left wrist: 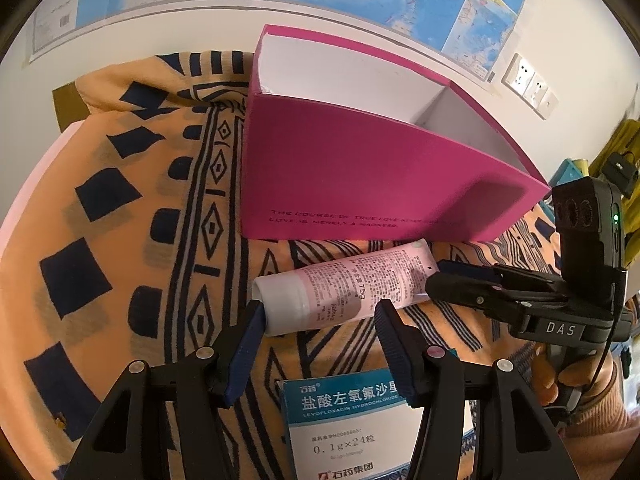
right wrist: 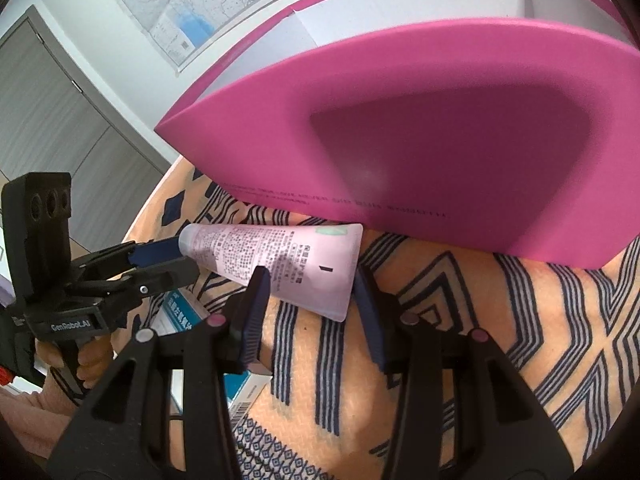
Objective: Organize rigid objects
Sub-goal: 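Close the right gripper on the pink tube, then lift the pink tube with the right gripper over the magenta box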
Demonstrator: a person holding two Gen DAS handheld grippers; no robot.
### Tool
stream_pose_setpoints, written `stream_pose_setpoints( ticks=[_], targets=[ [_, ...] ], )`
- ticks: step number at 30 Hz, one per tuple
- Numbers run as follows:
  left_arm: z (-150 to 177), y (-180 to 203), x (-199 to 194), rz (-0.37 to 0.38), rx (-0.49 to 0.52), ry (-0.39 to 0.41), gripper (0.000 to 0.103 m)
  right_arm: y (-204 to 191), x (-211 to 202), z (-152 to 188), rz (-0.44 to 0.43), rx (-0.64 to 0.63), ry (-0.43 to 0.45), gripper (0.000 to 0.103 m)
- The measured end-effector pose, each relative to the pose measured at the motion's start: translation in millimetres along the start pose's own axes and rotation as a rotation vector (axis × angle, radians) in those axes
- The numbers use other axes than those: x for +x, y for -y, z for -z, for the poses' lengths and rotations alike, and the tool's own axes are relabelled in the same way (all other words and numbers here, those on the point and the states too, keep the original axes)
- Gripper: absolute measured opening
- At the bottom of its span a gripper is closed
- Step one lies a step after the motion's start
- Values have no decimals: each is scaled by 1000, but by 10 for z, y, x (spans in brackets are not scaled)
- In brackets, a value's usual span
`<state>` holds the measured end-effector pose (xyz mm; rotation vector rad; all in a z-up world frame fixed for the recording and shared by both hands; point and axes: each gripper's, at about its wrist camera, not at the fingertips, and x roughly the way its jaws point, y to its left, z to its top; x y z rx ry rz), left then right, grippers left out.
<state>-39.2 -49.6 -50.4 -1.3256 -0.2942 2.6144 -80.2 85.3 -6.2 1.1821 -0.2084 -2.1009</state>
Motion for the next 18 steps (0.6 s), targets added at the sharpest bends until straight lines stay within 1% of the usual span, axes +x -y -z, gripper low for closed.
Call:
stream_pose_setpoints(
  ticks=[3, 18],
  targets=[
    [-1, 40, -22, -7, 11, 7, 57, -13, -31, 12, 12, -7, 3, 47],
    [-35, 242, -205, 27, 52, 53, 57, -135, -340, 63, 42, -42, 58, 47]
  ],
)
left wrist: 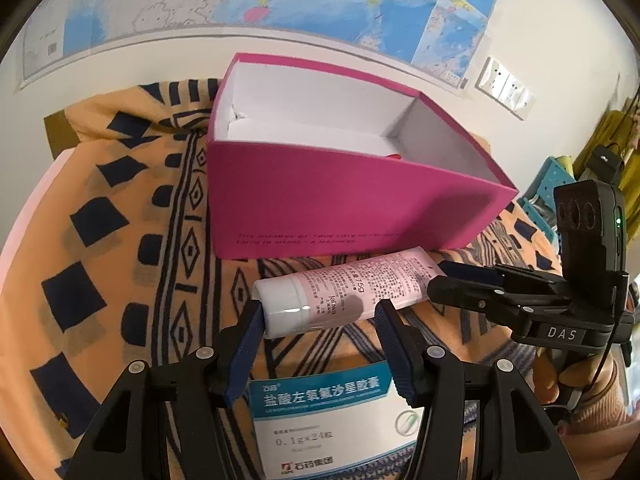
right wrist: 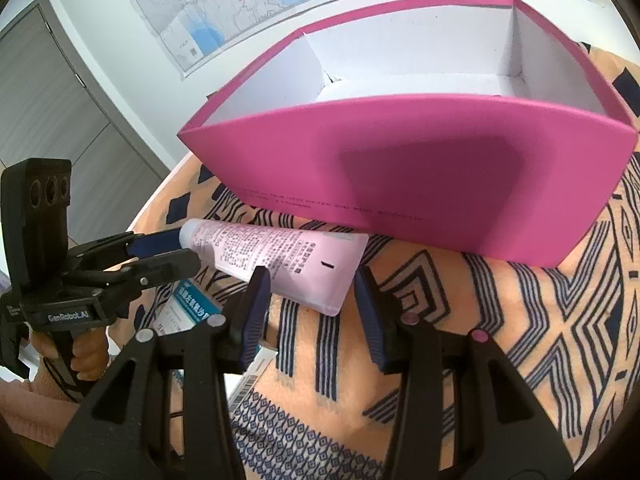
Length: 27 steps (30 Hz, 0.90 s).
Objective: Organize rigid objects
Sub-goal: 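Lift the pink tube with the right gripper over the magenta box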
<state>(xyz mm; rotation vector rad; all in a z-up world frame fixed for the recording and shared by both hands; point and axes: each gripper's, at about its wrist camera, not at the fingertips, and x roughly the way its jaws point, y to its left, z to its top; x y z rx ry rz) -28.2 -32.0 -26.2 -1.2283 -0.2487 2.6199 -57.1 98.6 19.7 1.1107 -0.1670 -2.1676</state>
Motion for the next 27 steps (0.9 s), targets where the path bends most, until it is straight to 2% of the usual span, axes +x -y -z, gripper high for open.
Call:
stream_pose_setpoints(
  ticks=[27],
  targets=[
    [-112, 315, -222, 33, 75, 67, 57, 14, -462, -31, 41, -19, 94, 47]
  ],
)
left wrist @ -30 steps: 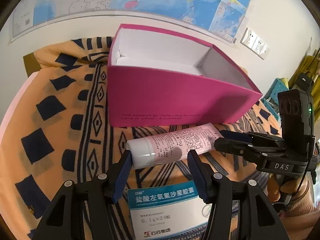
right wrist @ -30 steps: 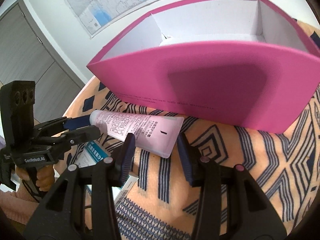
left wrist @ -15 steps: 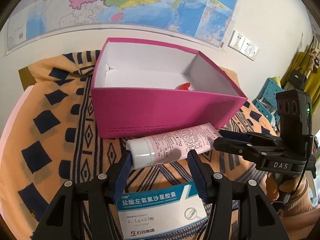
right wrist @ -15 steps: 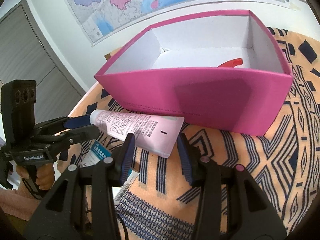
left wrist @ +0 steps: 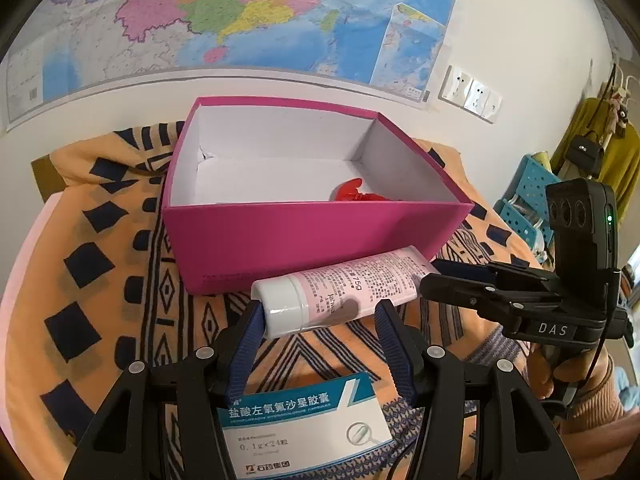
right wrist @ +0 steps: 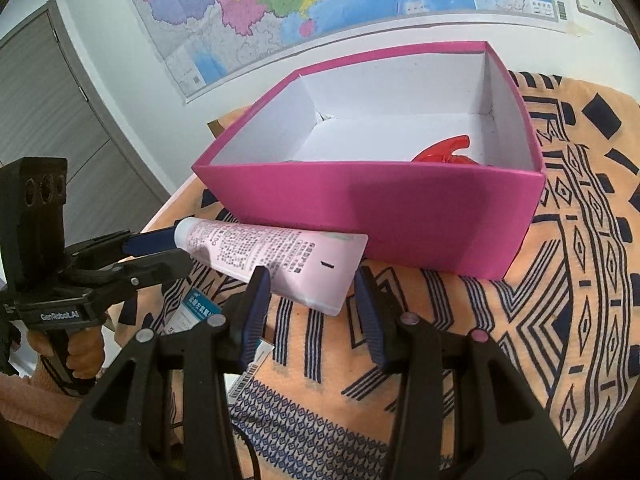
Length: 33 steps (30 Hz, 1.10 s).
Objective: Organize rigid objects
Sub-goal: 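Lift the pink tube with the right gripper over the magenta box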
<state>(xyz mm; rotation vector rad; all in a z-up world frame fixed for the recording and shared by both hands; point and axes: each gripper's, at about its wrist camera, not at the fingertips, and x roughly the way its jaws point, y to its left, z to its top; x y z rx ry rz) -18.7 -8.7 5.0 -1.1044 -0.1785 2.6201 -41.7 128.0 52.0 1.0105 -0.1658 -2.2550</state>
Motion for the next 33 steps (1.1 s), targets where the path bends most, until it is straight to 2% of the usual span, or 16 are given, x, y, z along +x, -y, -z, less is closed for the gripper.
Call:
stream_pose_setpoints(
  ticks=[33],
  targets=[
    [-247, 158, -162, 2, 62, 88, 58, -37, -219, -171, 29, -29, 80, 47]
  ],
)
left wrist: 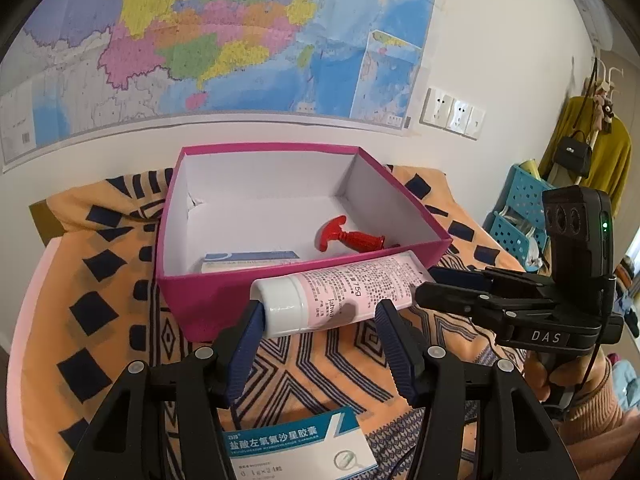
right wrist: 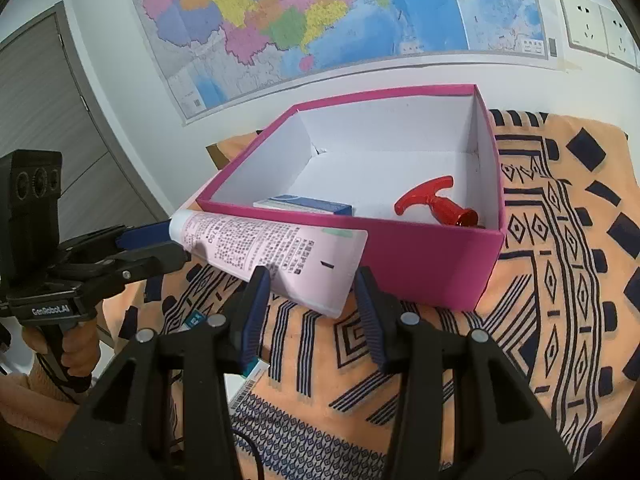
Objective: Organize rigid objects
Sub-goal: 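Lift the pink tube with the right gripper over the magenta box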
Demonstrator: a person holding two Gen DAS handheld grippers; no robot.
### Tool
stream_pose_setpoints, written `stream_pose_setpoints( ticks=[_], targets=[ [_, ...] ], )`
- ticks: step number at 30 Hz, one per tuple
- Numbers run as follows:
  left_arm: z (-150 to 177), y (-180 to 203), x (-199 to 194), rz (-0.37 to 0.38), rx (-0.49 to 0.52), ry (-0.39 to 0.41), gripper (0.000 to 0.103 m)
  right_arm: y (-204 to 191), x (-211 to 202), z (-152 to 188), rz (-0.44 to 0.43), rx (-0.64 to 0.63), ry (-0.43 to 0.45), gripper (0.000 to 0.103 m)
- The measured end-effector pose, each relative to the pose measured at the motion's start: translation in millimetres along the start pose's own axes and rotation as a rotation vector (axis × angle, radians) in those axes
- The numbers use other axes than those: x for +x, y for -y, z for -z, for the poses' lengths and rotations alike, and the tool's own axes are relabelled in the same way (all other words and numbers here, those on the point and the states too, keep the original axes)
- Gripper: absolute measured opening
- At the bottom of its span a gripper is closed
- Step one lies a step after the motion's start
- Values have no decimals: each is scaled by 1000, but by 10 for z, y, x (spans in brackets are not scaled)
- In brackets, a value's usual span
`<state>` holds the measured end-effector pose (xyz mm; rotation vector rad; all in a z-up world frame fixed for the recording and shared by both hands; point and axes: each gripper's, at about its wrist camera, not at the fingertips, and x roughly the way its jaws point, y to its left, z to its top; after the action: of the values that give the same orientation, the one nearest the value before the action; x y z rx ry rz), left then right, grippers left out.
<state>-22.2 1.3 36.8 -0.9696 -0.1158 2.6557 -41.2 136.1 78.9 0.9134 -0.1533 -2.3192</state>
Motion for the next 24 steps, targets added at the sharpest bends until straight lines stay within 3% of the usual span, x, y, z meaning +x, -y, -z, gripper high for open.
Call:
stream_pose_setpoints(
  ticks=[24],
  targets=[
    [-241, -163, 79, -28, -4, 28, 58, 0, 68, -267, -14, -32, 34, 47]
  ],
)
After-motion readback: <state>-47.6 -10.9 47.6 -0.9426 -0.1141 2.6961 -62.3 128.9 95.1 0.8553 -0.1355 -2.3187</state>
